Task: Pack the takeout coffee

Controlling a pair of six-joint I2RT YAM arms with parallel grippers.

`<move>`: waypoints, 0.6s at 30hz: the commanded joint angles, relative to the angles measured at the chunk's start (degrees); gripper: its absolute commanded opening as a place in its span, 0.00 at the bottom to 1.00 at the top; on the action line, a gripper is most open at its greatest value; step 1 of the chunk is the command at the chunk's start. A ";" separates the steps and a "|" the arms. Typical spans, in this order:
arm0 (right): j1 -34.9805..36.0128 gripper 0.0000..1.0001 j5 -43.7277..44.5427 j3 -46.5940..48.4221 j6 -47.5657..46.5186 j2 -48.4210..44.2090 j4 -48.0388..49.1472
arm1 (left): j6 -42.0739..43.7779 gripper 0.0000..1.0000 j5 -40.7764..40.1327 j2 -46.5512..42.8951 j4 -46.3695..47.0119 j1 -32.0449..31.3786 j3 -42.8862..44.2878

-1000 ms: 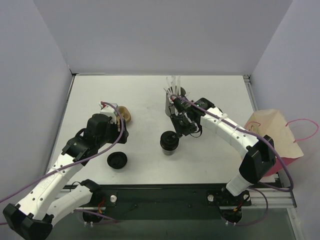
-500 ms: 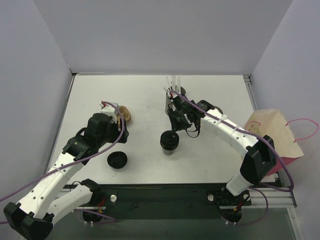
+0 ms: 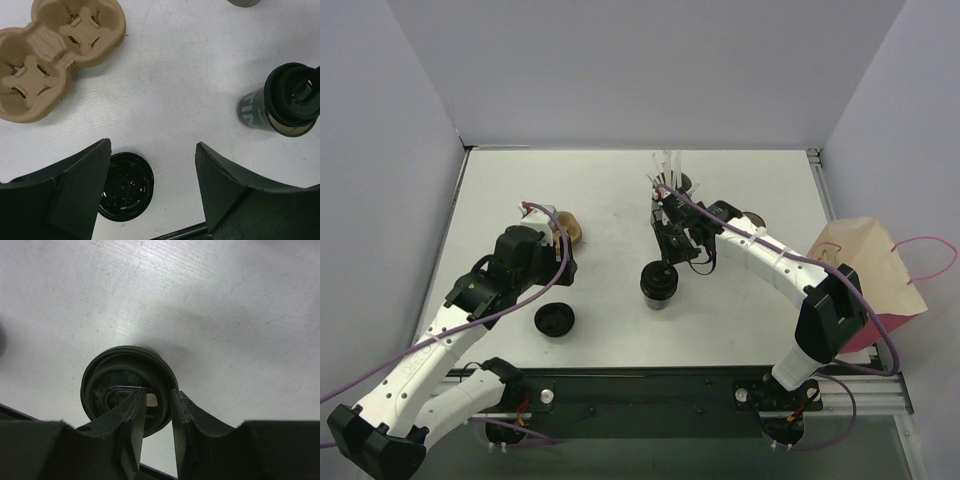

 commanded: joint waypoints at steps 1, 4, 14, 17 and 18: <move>-0.11 0.27 0.65 -0.62 -0.73 0.43 -1.59 | 0.37 0.78 -0.38 -0.03 1.82 0.25 0.56; -0.20 0.27 0.74 -0.79 -0.73 0.61 -1.59 | 0.37 0.78 -0.30 -0.12 1.90 0.25 0.56; 0.24 0.21 -0.05 -1.32 -1.08 0.43 -2.20 | 0.37 0.78 -0.30 -0.03 1.82 0.25 0.48; 0.33 0.21 -0.41 -1.76 -1.26 0.17 -2.38 | 0.37 0.78 -0.30 0.06 1.82 0.25 0.48; 0.33 0.22 -0.49 -1.85 -1.17 0.17 -2.38 | 0.37 0.78 -0.30 0.14 1.90 0.25 0.48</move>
